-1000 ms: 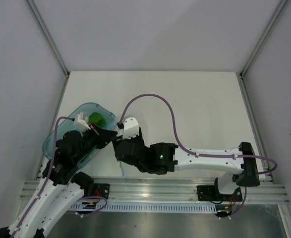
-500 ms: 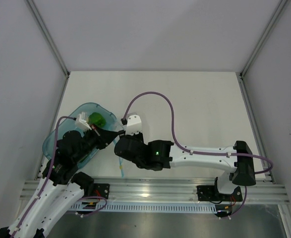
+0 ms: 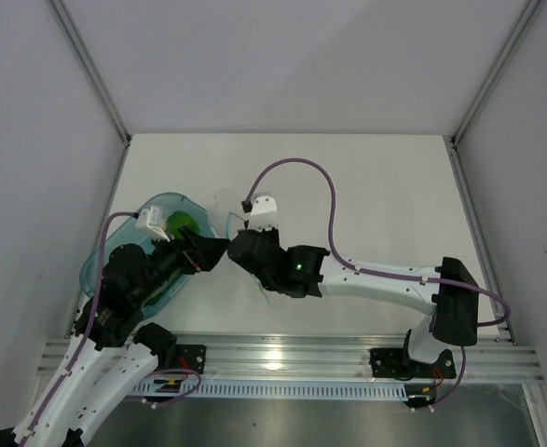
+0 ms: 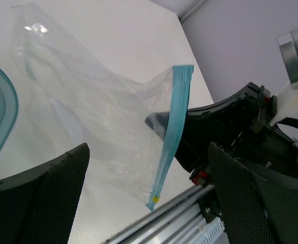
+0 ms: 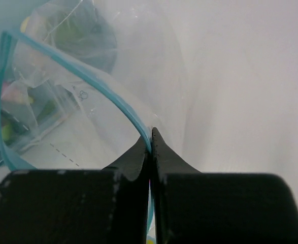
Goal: Place the food in the zip-top bag and seal the zipper
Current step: Open the zipper of the food storage bag, then pick up the fake vegetable from the bin.
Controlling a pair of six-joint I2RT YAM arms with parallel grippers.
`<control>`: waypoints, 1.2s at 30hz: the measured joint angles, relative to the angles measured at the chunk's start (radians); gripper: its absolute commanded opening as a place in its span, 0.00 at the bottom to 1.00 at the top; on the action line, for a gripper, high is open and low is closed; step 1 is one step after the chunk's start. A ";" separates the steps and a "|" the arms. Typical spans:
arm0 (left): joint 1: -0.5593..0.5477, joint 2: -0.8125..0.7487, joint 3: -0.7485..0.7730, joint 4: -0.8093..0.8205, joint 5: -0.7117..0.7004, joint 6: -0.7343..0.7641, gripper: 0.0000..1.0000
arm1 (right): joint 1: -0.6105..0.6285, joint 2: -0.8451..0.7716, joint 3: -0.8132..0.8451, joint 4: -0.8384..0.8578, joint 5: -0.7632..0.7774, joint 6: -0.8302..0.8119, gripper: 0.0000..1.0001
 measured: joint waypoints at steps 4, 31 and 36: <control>0.000 -0.010 0.047 -0.002 -0.084 0.053 0.99 | -0.060 -0.001 0.000 0.062 -0.005 -0.066 0.00; 0.216 0.371 0.315 -0.346 -0.378 -0.008 0.99 | -0.457 0.161 0.169 0.216 -0.201 -0.601 0.00; 0.320 0.505 0.338 -0.415 -0.396 -0.089 0.99 | -0.449 0.251 0.120 0.241 -0.300 -0.614 0.00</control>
